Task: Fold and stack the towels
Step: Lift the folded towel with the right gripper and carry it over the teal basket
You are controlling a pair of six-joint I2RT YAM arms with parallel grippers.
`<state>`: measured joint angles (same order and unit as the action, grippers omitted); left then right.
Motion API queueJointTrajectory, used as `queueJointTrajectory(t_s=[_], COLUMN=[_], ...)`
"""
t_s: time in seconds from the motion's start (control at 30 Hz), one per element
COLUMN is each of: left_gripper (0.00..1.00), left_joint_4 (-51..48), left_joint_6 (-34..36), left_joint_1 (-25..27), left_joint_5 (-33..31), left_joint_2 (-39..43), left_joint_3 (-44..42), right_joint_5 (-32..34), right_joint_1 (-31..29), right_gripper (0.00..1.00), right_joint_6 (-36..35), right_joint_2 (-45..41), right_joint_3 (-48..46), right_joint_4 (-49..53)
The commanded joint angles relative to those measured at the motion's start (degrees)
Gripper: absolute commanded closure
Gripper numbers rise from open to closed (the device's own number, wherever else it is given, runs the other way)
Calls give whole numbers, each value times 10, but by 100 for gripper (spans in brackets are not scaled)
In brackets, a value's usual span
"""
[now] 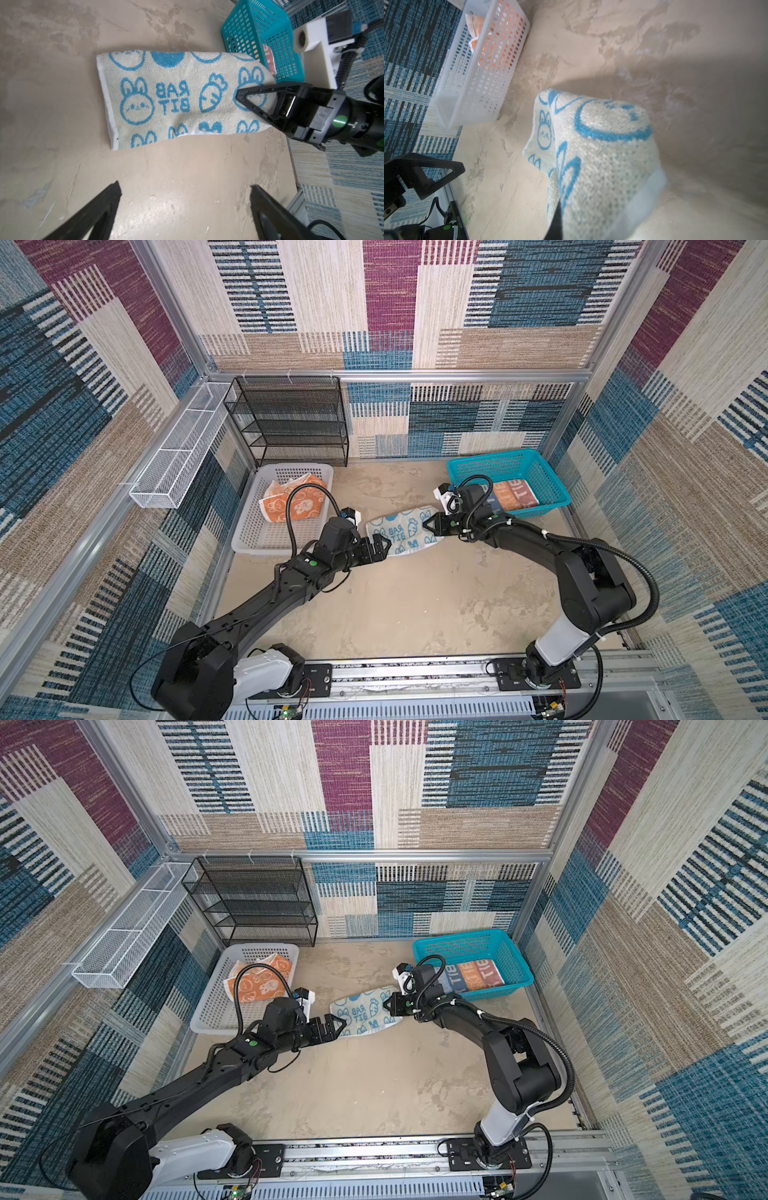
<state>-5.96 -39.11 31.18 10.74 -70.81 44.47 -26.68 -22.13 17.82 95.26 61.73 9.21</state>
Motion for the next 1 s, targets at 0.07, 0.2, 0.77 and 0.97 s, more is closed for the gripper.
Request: queueJointTrajectory(t_s=[0.07,0.2,0.77,0.97], left_gripper=[0,0,0,0], left_joint_4=[-3,-3,-18,-31], left_joint_6=[22,34,51,55], left_joint_1=[14,27,63,66], left_joint_5=[17,20,44,46], left_joint_2=[-67,-115,-283,-307], left_joint_3=[93,158,355,385], right_joint_5=[44,65,60,158], right_joint_1=[37,76,223,226], right_gripper=[100,100,100,100], right_joint_6=[-65,-96,-172,-185], right_joint_2=[-3,-1,103,157], right_joint_3=[92,149,253,274], right_joint_4=[120,170,223,241])
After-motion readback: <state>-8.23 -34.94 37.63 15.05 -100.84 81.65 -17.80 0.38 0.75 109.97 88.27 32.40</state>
